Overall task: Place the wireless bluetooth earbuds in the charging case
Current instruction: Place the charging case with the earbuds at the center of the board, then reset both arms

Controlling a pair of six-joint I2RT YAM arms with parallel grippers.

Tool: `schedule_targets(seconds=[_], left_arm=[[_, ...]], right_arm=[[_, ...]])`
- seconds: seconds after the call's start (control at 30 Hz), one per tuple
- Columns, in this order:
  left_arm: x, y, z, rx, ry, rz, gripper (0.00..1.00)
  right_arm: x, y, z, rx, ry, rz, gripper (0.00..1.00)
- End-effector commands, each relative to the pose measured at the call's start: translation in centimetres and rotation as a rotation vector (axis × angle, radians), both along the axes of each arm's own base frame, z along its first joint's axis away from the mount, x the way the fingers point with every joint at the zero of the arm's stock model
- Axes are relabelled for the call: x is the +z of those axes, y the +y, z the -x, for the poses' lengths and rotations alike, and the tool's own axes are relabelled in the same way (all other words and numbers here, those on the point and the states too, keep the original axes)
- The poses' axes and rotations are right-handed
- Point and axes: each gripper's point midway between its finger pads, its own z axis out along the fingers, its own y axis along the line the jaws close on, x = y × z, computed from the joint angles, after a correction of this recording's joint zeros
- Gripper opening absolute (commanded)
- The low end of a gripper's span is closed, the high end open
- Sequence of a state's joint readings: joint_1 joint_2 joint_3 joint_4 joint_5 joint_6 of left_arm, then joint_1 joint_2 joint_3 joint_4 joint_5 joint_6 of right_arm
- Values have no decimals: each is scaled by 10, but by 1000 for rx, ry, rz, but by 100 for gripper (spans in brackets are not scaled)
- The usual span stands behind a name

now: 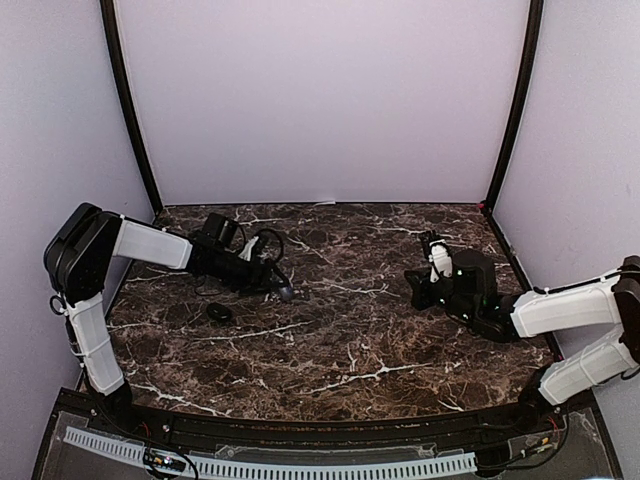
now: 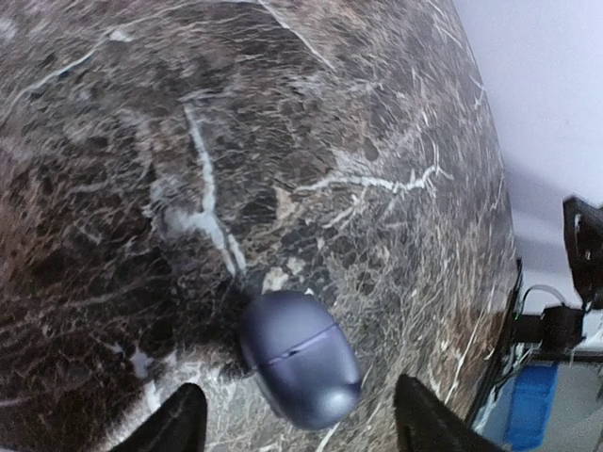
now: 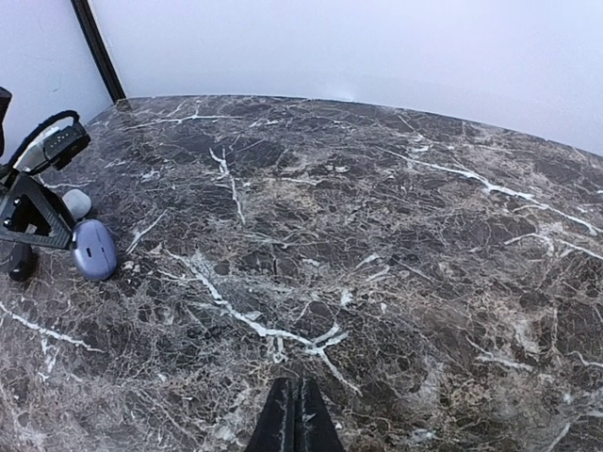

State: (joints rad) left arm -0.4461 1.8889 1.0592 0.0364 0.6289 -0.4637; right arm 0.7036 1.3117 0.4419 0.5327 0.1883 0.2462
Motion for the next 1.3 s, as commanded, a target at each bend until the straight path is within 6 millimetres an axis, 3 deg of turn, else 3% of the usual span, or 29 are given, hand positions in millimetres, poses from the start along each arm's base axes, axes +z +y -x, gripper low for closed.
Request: schedule_targets(seconds=[0.0, 0.07, 0.3, 0.5, 0.67, 0.77, 0.83, 0.9, 0.97, 1.13, 1.27], left_arm=[[12, 8, -4, 25, -36, -52, 92], [19, 12, -4, 33, -59, -65, 97], [58, 24, 2, 63, -158, -70, 99], [95, 43, 10, 116, -321, -81, 99], [113, 67, 16, 186, -482, -123, 95], [130, 84, 21, 252, -590, -138, 93], [142, 99, 26, 312, -671, -137, 93], [154, 112, 34, 366, -764, -125, 93], [161, 127, 42, 430, -840, -121, 94], [170, 157, 60, 525, -1044, -154, 97], [156, 182, 61, 598, -1084, -288, 99]], right_arm=[[16, 8, -1, 43, -61, -33, 0], [19, 10, 1, 62, -71, -38, 3], [28, 6, 10, 83, -122, -51, 10], [38, -8, 16, 48, -177, -62, 12], [51, -29, 21, -21, -254, -67, 14], [57, -42, 20, -81, -282, -50, 28], [63, -48, 19, -112, -292, -44, 50], [69, -56, 18, -153, -299, -50, 84], [78, -64, 19, -192, -319, -65, 99], [92, -81, 20, -259, -392, -28, 99], [89, -91, 20, -293, -433, 60, 96]])
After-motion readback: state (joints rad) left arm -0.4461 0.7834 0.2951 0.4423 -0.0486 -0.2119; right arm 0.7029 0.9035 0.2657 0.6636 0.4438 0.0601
